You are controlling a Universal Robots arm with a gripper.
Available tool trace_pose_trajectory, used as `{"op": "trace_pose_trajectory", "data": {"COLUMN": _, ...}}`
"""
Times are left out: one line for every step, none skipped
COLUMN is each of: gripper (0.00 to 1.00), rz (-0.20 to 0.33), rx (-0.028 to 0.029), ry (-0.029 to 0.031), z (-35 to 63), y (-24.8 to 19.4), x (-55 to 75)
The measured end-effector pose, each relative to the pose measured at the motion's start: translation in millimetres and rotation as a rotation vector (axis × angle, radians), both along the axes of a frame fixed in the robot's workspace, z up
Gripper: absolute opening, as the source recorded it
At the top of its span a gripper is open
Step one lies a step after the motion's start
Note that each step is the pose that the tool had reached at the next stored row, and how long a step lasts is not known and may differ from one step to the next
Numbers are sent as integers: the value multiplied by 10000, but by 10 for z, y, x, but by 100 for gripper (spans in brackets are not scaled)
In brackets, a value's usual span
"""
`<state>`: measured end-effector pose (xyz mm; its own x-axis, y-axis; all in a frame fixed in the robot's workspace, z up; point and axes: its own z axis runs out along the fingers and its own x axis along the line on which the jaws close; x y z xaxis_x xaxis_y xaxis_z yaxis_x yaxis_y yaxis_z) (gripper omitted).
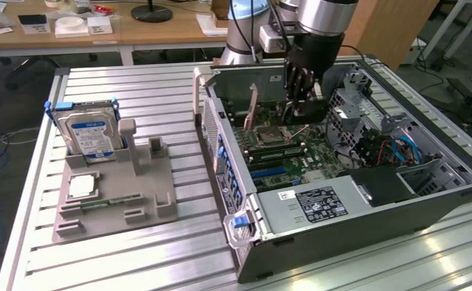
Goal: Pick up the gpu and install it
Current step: 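Insert the gpu into the slot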
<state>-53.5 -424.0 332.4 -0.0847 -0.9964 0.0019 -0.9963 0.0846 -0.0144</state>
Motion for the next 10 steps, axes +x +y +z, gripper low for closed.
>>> {"op": "trace_pose_trajectory", "data": {"gripper": 29, "rz": 0, "rx": -1, "ry": 0, "z": -10, "y": 0, "x": -9}}
{"op": "trace_pose_trajectory", "data": {"gripper": 29, "rz": 5, "rx": -3, "ry": 2, "z": -13, "y": -5, "x": -20}}
{"op": "trace_pose_trajectory", "data": {"gripper": 29, "rz": 53, "rx": 1, "ry": 0, "z": -16, "y": -9, "x": -26}}
{"op": "trace_pose_trajectory", "data": {"gripper": 29, "rz": 139, "rx": 2, "ry": 0, "z": -19, "y": -10, "x": -27}}
{"op": "trace_pose_trajectory", "data": {"gripper": 29, "rz": 245, "rx": 2, "ry": 0, "z": -23, "y": -11, "x": -29}}
{"op": "trace_pose_trajectory", "data": {"gripper": 29, "rz": 328, "rx": 2, "ry": 1, "z": -28, "y": -14, "x": -31}}
{"op": "trace_pose_trajectory", "data": {"gripper": 29, "rz": 371, "rx": 2, "ry": 0, "z": -37, "y": -24, "x": -33}}
{"op": "trace_pose_trajectory", "data": {"gripper": 29, "rz": 382, "rx": 2, "ry": 1, "z": -50, "y": -38, "x": -35}}
{"op": "trace_pose_trajectory", "data": {"gripper": 29, "rz": 383, "rx": 3, "ry": 0, "z": -66, "y": -53, "x": -38}}
{"op": "trace_pose_trajectory", "data": {"gripper": 29, "rz": 383, "rx": 4, "ry": 0, "z": -83, "y": -70, "x": -44}}
